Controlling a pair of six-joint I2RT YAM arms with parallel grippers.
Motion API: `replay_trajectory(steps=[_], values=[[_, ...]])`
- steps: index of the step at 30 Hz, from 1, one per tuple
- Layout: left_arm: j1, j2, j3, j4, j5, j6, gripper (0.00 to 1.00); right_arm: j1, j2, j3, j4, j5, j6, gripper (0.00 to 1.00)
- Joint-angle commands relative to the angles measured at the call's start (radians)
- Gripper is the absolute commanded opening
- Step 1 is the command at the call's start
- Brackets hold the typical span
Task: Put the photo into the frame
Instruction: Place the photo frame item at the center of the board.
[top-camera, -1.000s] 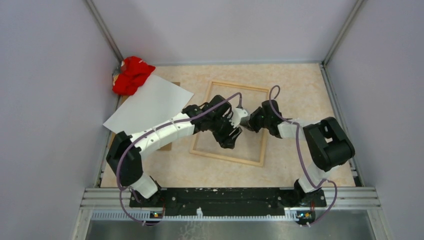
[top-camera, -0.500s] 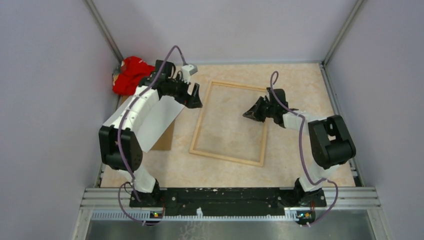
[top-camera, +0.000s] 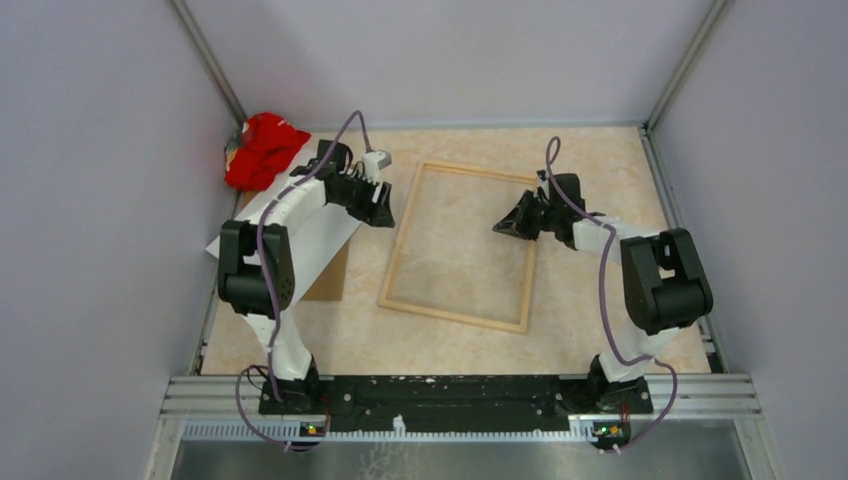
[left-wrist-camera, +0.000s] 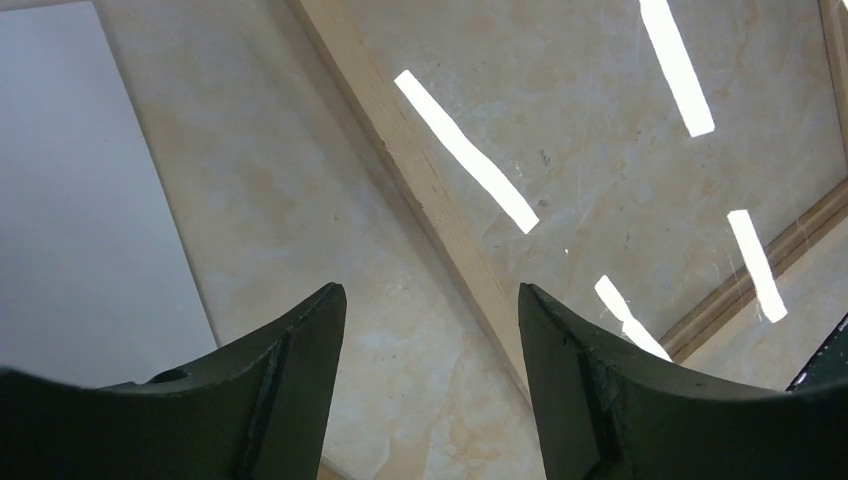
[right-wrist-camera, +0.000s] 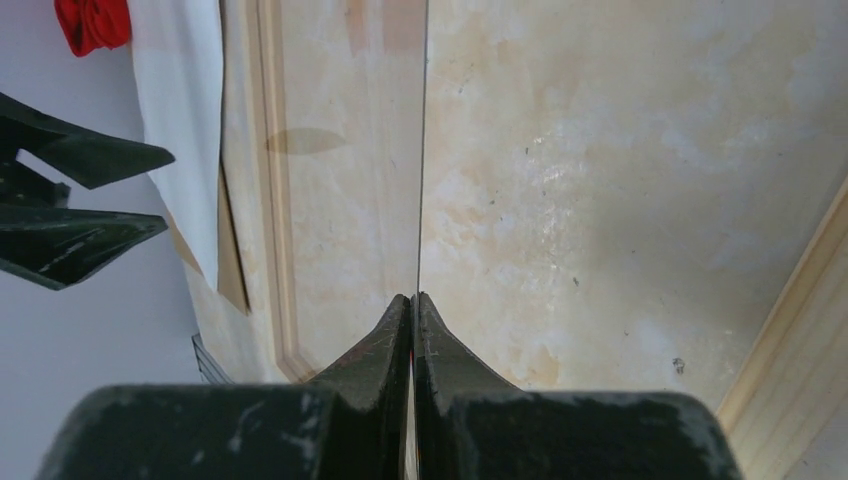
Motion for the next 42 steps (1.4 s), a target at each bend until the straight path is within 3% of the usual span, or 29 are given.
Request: replay_trajectory(steps=[1, 19, 42], values=[[-0.003, 0.008, -0.051, 0.103, 0.064, -0.015, 0.68, -0.03, -0.01, -0.011, 0.093, -0.027, -0.017, 0.0], [0.007, 0.047, -0.134, 0.205, 0.185, -0.039, 0.38, -0.064, -0.009, -0.078, 0.224, -0.02, 0.068, 0.0], [0.008, 0.081, -0.15, 0.251, 0.17, -0.052, 0.32, -0.094, -0.024, -0.098, 0.203, -0.03, 0.066, 0.0]])
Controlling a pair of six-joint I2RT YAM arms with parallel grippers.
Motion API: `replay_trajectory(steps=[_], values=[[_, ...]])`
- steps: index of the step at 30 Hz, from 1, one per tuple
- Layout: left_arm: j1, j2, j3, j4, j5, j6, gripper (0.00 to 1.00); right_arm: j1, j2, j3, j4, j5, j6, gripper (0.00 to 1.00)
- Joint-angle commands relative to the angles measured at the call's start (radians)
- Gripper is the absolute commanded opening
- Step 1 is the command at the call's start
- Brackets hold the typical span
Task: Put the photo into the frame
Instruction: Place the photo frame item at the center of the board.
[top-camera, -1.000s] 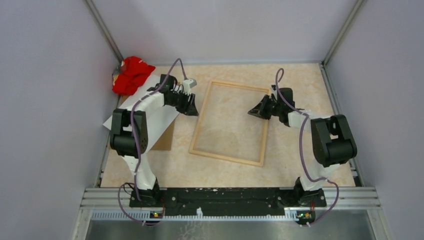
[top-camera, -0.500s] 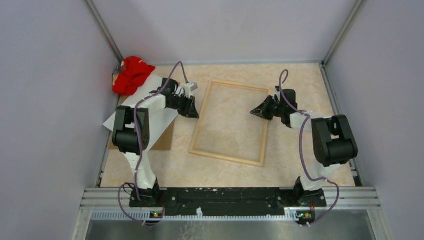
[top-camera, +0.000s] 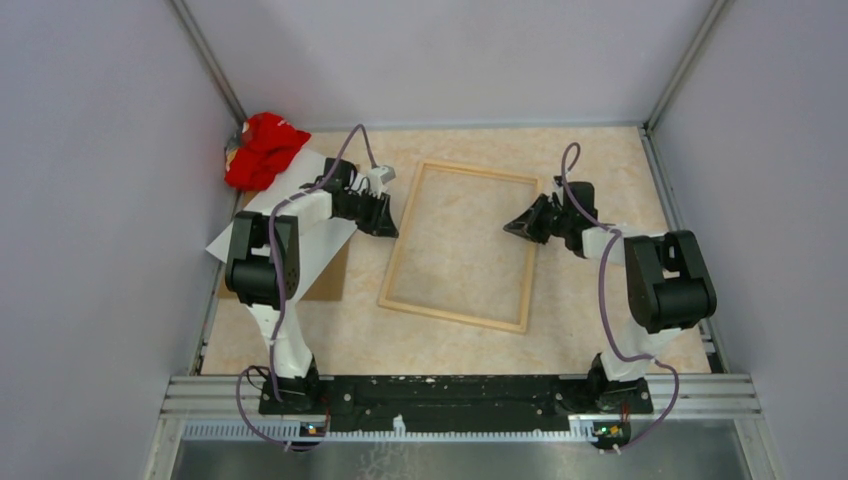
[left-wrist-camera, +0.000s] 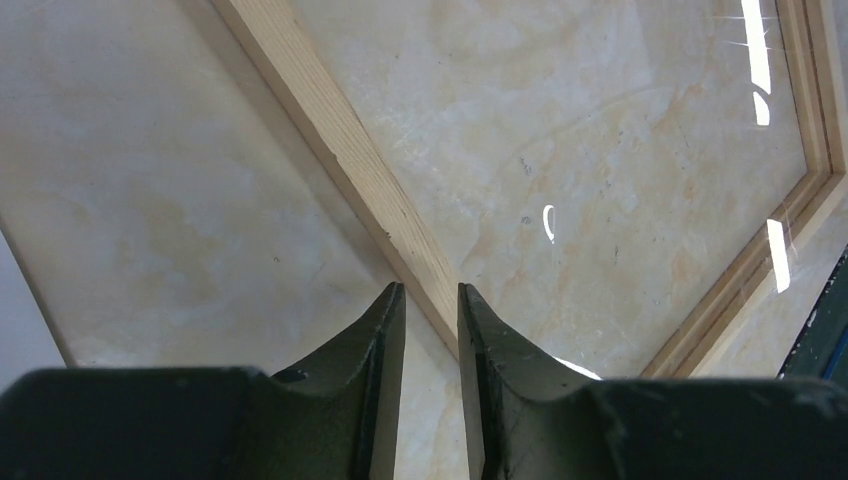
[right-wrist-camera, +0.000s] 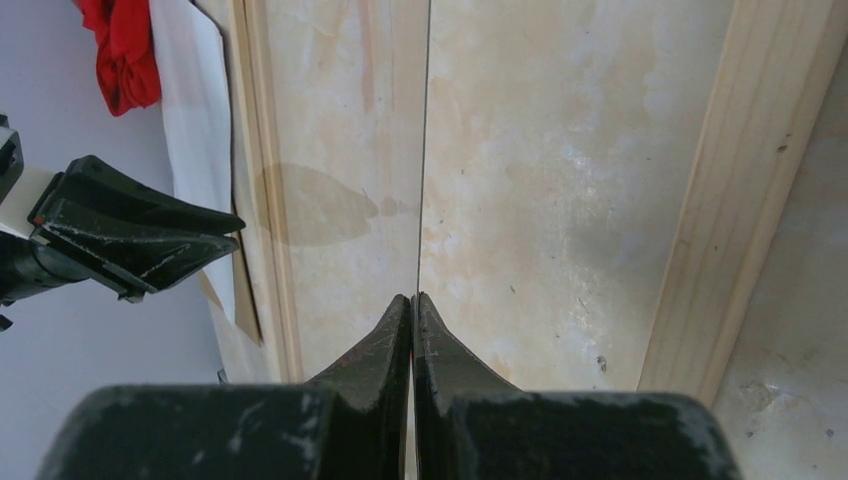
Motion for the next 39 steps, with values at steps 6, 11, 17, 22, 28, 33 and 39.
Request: replay_trajectory(steps=[6, 11, 17, 22, 28, 33, 39], values=[[0.006, 0.002, -0.008, 0.046, 0.013, -0.004, 0.31, -0.013, -0.033, 0.0, 0.06, -0.007, -0.002, 0.0], [0.006, 0.014, -0.01, 0.048, 0.024, -0.005, 0.29, -0.013, -0.05, -0.008, 0.107, -0.034, -0.012, 0.0], [0.004, 0.02, -0.013, 0.053, 0.034, -0.008, 0.25, -0.013, -0.055, -0.008, 0.153, -0.056, -0.003, 0.0], [0.004, 0.026, -0.012, 0.049, 0.035, -0.004, 0.21, -0.013, -0.054, -0.015, 0.201, -0.074, 0.005, 0.0], [0.004, 0.037, -0.008, 0.047, 0.046, -0.004, 0.14, -0.012, -0.05, -0.025, 0.256, -0.092, 0.017, 0.0], [0.004, 0.041, -0.005, 0.045, 0.051, -0.005, 0.12, -0.009, -0.082, -0.057, 0.324, -0.13, 0.022, 0.0], [0.004, 0.04, 0.008, 0.035, 0.062, -0.011, 0.12, -0.009, -0.075, -0.062, 0.359, -0.138, 0.046, 0.0]])
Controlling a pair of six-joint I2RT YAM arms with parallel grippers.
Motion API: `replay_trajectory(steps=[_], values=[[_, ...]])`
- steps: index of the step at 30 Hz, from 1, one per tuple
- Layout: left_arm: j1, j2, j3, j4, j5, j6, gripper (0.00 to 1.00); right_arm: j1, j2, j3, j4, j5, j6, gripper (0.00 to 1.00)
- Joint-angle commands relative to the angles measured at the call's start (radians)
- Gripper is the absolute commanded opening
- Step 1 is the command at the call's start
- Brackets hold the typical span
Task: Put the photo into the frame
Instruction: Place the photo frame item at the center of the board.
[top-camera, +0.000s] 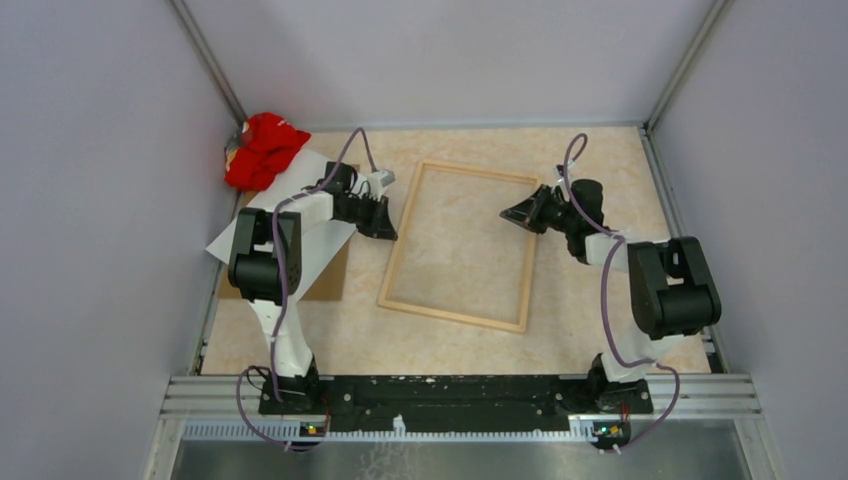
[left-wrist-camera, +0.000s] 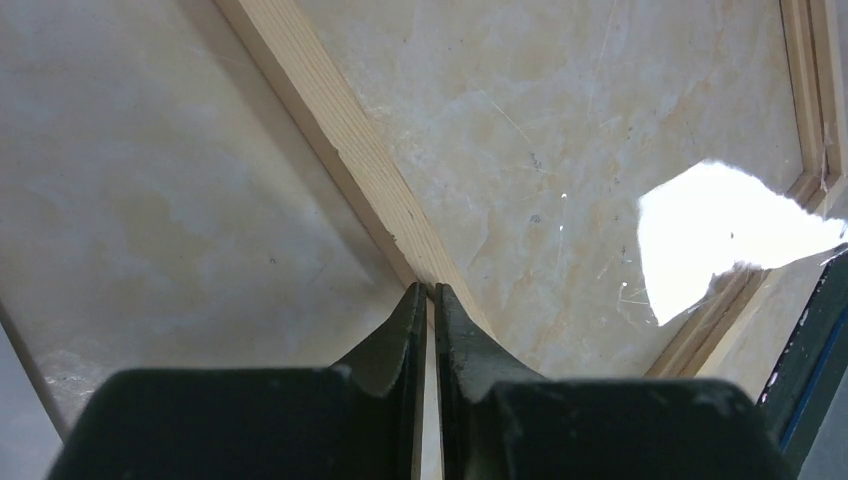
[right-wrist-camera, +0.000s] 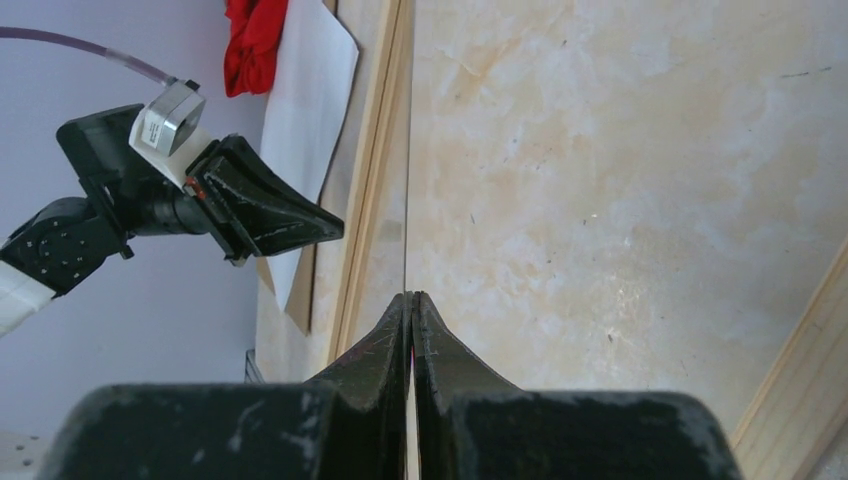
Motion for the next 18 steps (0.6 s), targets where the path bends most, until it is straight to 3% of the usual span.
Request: replay_trajectory(steps=[1, 8, 13, 18], values=[[0.002, 0.002, 0.016, 0.017, 0.045, 0.001, 0.12, -0.001, -0.022, -0.006, 0.108, -0.024, 0.028, 0.0], [0.002, 0.002, 0.015, 0.016, 0.056, 0.005, 0.1, -0.001, 0.036, -0.008, 0.125, 0.003, 0.08, 0.0], [0.002, 0.011, 0.006, 0.015, 0.066, 0.011, 0.0, -0.002, 0.053, -0.012, 0.08, 0.027, 0.065, 0.0], [0.0, 0.013, -0.001, 0.015, 0.075, 0.016, 0.0, -0.002, 0.057, -0.015, 0.093, 0.026, 0.06, 0.0]])
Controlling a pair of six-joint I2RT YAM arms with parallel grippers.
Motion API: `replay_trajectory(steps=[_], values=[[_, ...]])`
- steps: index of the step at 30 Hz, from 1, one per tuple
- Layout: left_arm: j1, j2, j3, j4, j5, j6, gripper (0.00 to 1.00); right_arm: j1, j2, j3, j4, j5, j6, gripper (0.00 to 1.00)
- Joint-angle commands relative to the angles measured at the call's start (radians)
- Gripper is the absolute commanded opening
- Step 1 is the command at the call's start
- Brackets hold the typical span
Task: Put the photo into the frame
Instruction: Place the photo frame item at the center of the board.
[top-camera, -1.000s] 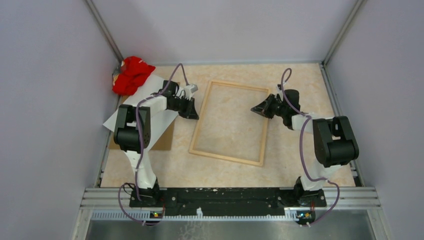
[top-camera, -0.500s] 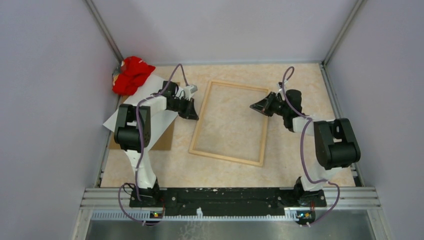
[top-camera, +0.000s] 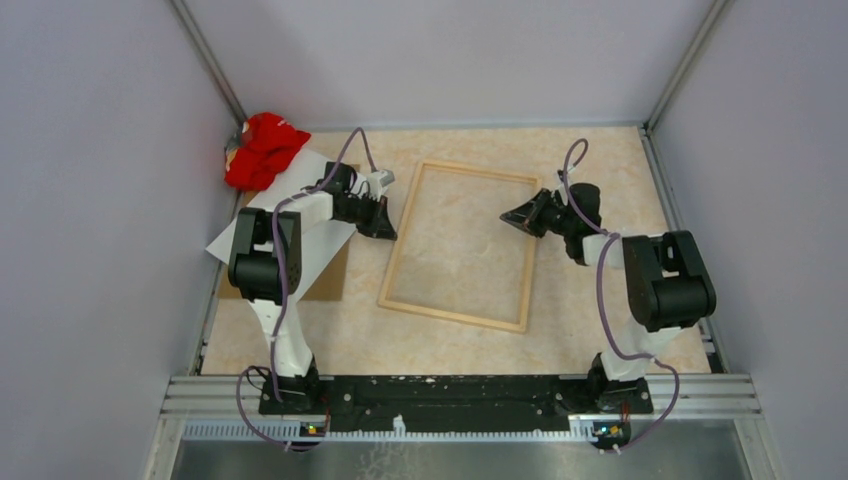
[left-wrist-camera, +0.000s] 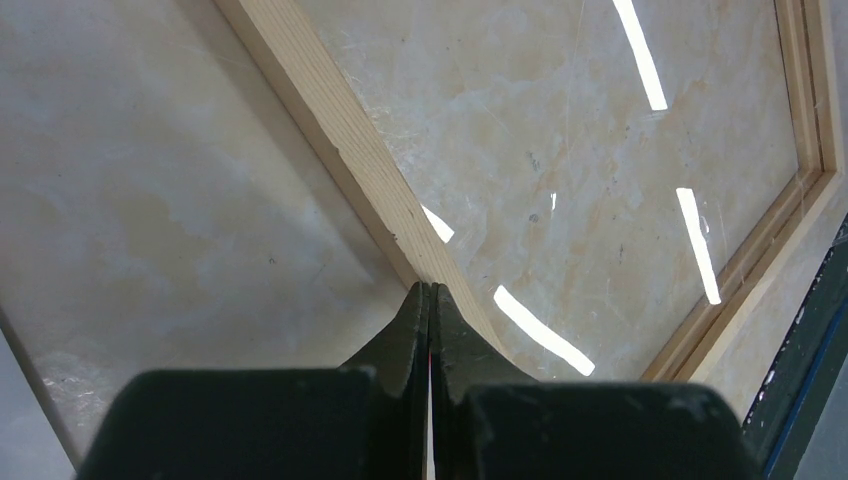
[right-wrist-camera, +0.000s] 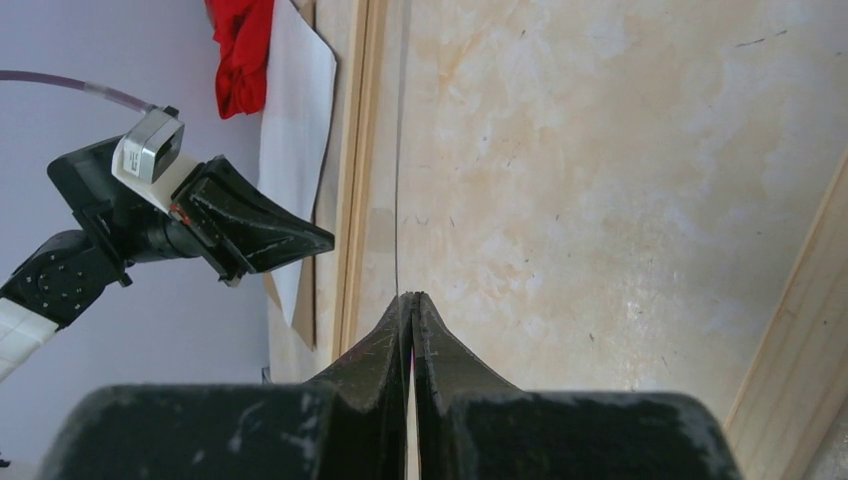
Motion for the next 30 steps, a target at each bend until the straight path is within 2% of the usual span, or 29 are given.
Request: replay_trajectory(steps=[1, 19, 23, 27, 30], values=[[-0.004, 0.01, 0.0, 0.014, 0.061, 0.017, 0.0, -0.002, 0.009, 0.0, 0.047, 0.003, -0.012, 0.0], [-0.021, -0.029, -0.055, -0.008, 0.098, 0.02, 0.0, 0.027, 0.043, 0.081, -0.101, 0.054, -0.148, 0.0], [-0.021, -0.034, -0.062, -0.009, 0.091, 0.024, 0.0, 0.027, 0.028, 0.087, -0.143, 0.056, -0.172, 0.15], [-0.021, -0.03, -0.056, -0.008, 0.081, 0.02, 0.0, 0.028, 0.007, 0.118, -0.243, 0.078, -0.224, 0.37], [-0.02, -0.031, -0.051, -0.004, 0.07, 0.015, 0.0, 0.034, -0.013, 0.157, -0.379, 0.138, -0.287, 0.45]])
